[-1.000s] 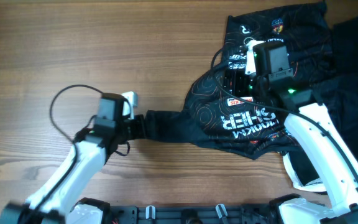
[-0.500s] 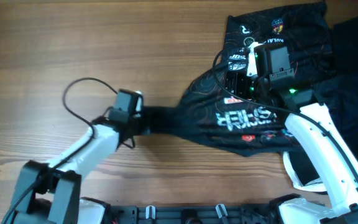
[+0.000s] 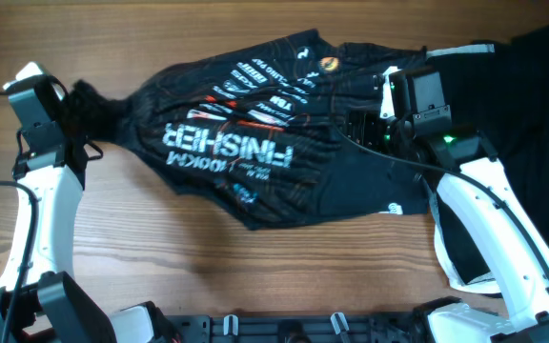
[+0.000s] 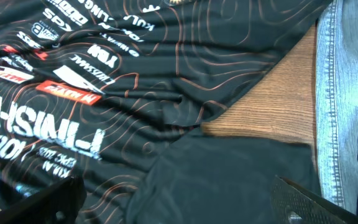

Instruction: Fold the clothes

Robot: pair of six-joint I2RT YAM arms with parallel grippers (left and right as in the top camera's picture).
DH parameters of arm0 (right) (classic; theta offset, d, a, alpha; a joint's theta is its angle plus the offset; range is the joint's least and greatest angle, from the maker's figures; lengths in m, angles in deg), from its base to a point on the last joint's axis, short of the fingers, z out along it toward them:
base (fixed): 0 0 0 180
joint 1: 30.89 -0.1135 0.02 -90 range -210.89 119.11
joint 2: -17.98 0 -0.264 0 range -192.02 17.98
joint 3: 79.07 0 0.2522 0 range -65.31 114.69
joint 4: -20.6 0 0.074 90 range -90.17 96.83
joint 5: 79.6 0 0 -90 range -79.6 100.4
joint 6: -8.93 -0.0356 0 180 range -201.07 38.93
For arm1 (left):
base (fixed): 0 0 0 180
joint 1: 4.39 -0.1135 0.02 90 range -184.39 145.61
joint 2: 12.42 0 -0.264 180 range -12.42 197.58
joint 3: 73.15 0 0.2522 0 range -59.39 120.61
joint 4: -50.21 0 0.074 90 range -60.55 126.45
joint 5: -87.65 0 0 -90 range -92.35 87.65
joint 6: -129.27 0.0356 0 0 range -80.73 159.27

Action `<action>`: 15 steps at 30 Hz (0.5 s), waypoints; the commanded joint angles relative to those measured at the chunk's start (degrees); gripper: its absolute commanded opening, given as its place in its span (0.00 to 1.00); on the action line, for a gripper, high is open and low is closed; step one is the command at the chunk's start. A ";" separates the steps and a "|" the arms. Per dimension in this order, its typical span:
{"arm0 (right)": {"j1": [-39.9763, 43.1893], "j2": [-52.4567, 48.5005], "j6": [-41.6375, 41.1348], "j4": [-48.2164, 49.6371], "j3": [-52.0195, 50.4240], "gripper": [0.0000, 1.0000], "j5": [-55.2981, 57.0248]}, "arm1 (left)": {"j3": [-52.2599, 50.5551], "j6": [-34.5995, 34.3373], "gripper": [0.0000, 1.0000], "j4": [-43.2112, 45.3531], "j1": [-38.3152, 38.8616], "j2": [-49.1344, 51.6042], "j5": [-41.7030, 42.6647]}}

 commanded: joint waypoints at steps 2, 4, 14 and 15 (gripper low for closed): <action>0.11 0.68 -0.37 -0.59 0.50 1.00 0.96 | 0.04 0.09 1.00 -13.90 3.28 0.61 15.85; 0.11 0.70 -0.07 -0.85 0.50 1.00 0.96 | -0.09 -0.76 1.00 -22.93 6.08 0.61 17.33; 0.11 0.70 0.00 -2.08 0.50 1.00 0.96 | -9.42 -4.63 0.74 -22.49 19.06 4.50 4.00; 0.11 0.70 -0.02 -2.27 0.50 1.00 0.96 | -10.64 -4.66 0.67 -19.32 19.61 5.38 4.00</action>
